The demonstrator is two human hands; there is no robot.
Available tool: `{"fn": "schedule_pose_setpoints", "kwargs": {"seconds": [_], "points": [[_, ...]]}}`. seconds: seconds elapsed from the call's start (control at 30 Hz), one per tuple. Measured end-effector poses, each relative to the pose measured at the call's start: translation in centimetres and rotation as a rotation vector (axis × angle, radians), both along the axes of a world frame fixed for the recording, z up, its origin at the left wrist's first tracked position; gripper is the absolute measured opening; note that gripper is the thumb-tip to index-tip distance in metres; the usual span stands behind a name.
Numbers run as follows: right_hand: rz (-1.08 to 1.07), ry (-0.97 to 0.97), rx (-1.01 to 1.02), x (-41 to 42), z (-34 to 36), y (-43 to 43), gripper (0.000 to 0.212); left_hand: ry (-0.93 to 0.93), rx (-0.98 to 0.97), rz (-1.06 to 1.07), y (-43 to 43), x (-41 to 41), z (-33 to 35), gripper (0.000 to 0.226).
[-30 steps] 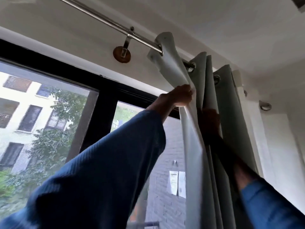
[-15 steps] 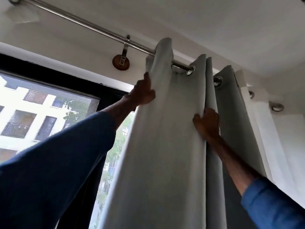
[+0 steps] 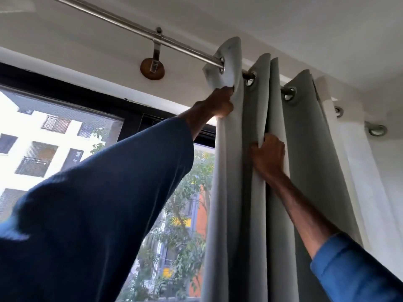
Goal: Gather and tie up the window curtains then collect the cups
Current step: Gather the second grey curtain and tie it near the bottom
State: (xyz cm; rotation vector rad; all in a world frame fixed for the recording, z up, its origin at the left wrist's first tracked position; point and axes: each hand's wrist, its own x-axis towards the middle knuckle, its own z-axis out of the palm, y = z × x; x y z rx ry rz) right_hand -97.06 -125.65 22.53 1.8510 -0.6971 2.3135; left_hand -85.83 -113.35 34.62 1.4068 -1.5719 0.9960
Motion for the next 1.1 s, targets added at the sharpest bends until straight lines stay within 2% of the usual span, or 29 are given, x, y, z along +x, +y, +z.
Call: {"fn": "schedule_pose_setpoints", "kwargs": {"seconds": [0.13, 0.2, 0.27, 0.33, 0.4, 0.47, 0.53, 0.67, 0.77, 0.8, 0.87, 0.97, 1.03, 1.1], "points": [[-0.008, -0.072, -0.057, 0.1, 0.5, 0.4, 0.020, -0.081, -0.025, -0.028, 1.0, 2.3, -2.8, 0.091], [0.000, -0.027, -0.057, 0.6, 1.2, 0.8, 0.016, -0.147, -0.026, -0.100, 2.2, 3.4, -4.6, 0.104], [-0.002, 0.068, -0.107, 1.4, 1.5, 1.8, 0.016, -0.216, -0.050, -0.154, 3.5, 4.6, -5.7, 0.100], [0.005, 0.125, -0.173, 2.3, 1.9, 3.1, 0.010, -0.265, -0.071, -0.087, 4.9, 5.7, -6.3, 0.081], [-0.026, 0.137, -0.202, 3.3, 2.6, 4.8, 0.018, -0.266, -0.050, -0.004, 5.9, 6.7, -6.9, 0.066], [-0.029, 0.166, -0.310, 5.0, 3.2, 6.8, 0.035, -0.247, -0.036, 0.030, 6.7, 7.6, -7.3, 0.062], [0.025, 0.173, -0.392, 6.7, 3.6, 8.9, 0.030, -0.220, -0.070, 0.044, 7.4, 8.2, -7.5, 0.062], [0.109, 0.237, -0.297, 7.8, 3.4, 10.3, 0.007, -0.209, -0.138, 0.074, 8.3, 8.6, -8.0, 0.057], [0.145, 0.180, -0.239, 6.7, 1.5, 8.8, 0.034, -0.227, -0.110, 0.043, 8.2, 8.4, -9.2, 0.056], [0.140, 0.180, -0.220, 6.2, 0.6, 8.2, 0.033, -0.240, -0.102, 0.037, 8.0, 8.1, -9.6, 0.054], [0.094, 0.201, -0.191, 4.8, -1.2, 7.3, 0.013, -0.275, -0.095, 0.022, 7.8, 7.4, -10.3, 0.048], [-0.019, 0.098, -0.195, 2.2, -3.1, 6.0, 0.047, -0.311, -0.100, -0.016, 7.7, 6.0, -10.9, 0.047], [-0.059, 0.036, -0.199, 0.9, -4.0, 5.3, 0.057, -0.335, -0.086, -0.042, 7.4, 4.8, -11.4, 0.060], [-0.087, 0.092, -0.194, 0.7, -4.7, 5.0, 0.060, -0.364, -0.057, -0.093, 7.2, 3.4, -11.8, 0.077]]}}
